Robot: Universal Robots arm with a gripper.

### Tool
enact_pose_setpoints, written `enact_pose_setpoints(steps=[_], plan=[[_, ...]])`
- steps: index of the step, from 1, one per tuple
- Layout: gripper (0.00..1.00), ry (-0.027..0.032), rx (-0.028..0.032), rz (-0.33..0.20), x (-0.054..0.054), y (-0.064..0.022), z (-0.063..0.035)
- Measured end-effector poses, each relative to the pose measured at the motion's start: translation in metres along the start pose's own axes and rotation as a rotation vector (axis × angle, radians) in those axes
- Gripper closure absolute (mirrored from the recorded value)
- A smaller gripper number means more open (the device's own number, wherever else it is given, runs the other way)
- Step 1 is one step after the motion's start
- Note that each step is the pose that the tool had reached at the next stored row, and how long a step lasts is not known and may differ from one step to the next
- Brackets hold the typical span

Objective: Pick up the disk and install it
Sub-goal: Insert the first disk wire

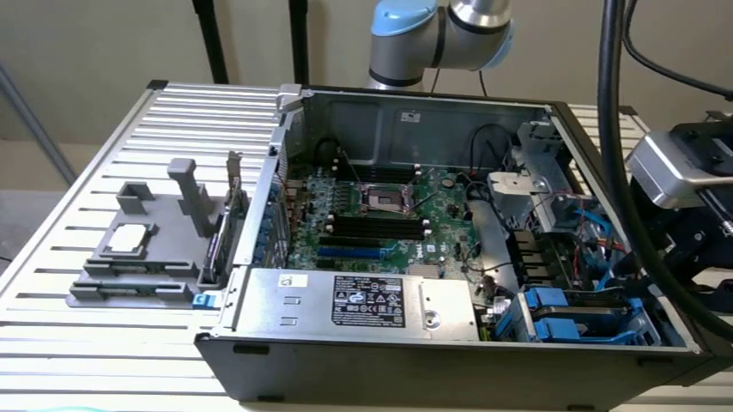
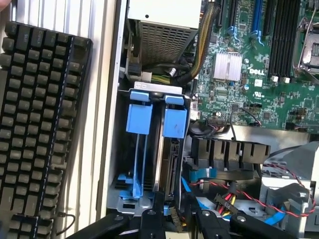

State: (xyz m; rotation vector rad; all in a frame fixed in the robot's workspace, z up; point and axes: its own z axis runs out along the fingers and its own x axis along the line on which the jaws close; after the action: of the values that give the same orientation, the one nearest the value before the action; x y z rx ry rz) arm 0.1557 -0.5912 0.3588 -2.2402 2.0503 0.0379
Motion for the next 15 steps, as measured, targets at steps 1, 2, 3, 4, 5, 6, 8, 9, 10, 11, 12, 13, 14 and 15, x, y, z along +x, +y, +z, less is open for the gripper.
enact_pose_setpoints(steps=[1,2,3,4,5,6,8,9,10,11,12,13,14,15], plan=[[0.69,-0.0006,-0.0005,-0.005,0.0,-0.0008,0.0012],[0.69,-0.0011,-0.001,-0.011,0.0,-0.0016,0.0023],[0.69,-0.0018,-0.0014,-0.017,0.001,-0.0023,0.0032],[0.69,-0.0028,-0.002,-0.023,0.001,-0.0028,0.0039],[0.69,-0.0041,-0.0025,-0.03,0.001,-0.0032,0.0047],[0.69,-0.0058,-0.003,-0.037,0.001,-0.0035,0.0055],[0.69,-0.0095,-0.004,-0.051,0.001,-0.0041,0.007],[0.69,-0.0116,-0.0044,-0.058,0.001,-0.0044,0.0077],[0.69,-0.0141,-0.0048,-0.064,0.001,-0.0049,0.0085],[0.69,-0.0169,-0.0049,-0.069,0.001,-0.0053,0.0093],[0.69,-0.0193,-0.005,-0.073,0.001,-0.0057,0.0102],[0.69,-0.0218,-0.005,-0.076,0.002,-0.0062,0.0109],[0.69,-0.0251,-0.0049,-0.078,0.002,-0.0067,0.0117],[0.69,-0.0299,-0.0045,-0.079,0.002,-0.0071,0.0123]])
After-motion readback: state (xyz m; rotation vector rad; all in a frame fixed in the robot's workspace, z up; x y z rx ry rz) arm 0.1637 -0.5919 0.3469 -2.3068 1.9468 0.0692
